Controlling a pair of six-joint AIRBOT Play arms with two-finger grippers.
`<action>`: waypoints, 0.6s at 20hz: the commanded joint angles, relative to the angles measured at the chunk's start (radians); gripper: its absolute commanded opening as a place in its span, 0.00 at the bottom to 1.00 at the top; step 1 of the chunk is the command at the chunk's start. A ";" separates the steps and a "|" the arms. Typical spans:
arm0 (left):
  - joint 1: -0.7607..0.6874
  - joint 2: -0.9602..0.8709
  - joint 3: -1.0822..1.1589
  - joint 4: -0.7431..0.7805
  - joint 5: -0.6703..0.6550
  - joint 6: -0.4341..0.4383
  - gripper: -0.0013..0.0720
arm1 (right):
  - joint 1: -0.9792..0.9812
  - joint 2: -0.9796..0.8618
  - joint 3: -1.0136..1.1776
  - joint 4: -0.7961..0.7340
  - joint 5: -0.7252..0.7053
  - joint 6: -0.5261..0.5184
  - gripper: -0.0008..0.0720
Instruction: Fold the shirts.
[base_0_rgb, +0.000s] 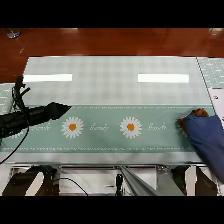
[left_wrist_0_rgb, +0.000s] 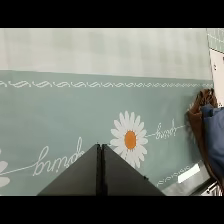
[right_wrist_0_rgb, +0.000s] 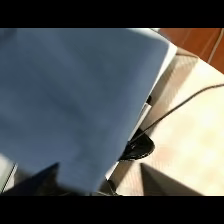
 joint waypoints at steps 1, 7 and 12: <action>-0.017 -0.004 0.006 -0.004 0.037 -0.001 0.05 | -0.006 -0.011 -0.061 -0.018 -0.030 0.020 0.87; -0.020 -0.187 0.294 -0.004 0.011 -0.001 0.05 | 0.094 -0.226 0.238 0.638 -0.301 -0.075 0.06; -0.179 -0.473 0.814 0.122 -0.048 -0.043 0.05 | 0.569 -0.440 0.492 0.944 -0.785 -0.113 0.05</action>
